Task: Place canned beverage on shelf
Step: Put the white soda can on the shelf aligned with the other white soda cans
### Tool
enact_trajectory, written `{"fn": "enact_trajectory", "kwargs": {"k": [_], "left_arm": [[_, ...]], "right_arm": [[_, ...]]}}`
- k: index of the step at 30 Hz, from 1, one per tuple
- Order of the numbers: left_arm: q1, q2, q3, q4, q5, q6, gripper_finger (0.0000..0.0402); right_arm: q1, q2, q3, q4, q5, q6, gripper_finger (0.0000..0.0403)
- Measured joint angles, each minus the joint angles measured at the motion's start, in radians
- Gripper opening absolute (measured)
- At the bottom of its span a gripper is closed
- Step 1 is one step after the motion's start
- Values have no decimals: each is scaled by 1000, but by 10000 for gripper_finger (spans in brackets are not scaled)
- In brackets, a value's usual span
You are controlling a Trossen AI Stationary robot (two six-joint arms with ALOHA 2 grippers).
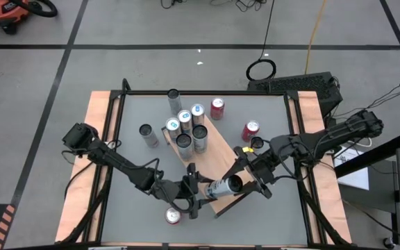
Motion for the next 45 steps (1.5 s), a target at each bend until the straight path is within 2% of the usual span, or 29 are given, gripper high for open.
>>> {"fn": "enact_trajectory", "kwargs": {"k": [4, 8, 12, 17, 22, 25, 28, 34, 37, 45], "left_arm": [[0, 0, 0, -2, -2, -4, 245], [0, 0, 0, 0, -1, -17, 243], [-2, 0, 0, 0, -14, -15, 246], [-17, 0, 0, 15, -103, -4, 246], [-36, 0, 1, 55, -243, 36, 247], [-42, 0, 3, 81, -332, 50, 247], [-47, 0, 3, 93, -401, 64, 247], [-48, 0, 3, 119, -437, 75, 247], [-48, 0, 4, 117, -464, 75, 247], [-46, 10, 5, 113, -476, 75, 247]], "right_arm": [[0, 4, 0, -1, 1, 29, 232], [0, 4, 0, -2, 6, 75, 240], [0, 0, 0, -6, 43, 160, 265], [1, -19, 0, -7, 151, 320, 311], [1, -38, 0, 2, 276, 478, 349], [2, -33, 1, 9, 295, 523, 359], [9, -11, 1, 44, 316, 543, 361], [38, 45, 1, 166, 436, 529, 361], [46, 73, 1, 218, 459, 519, 360], [46, 127, 0, 308, 508, 533, 322]]}}
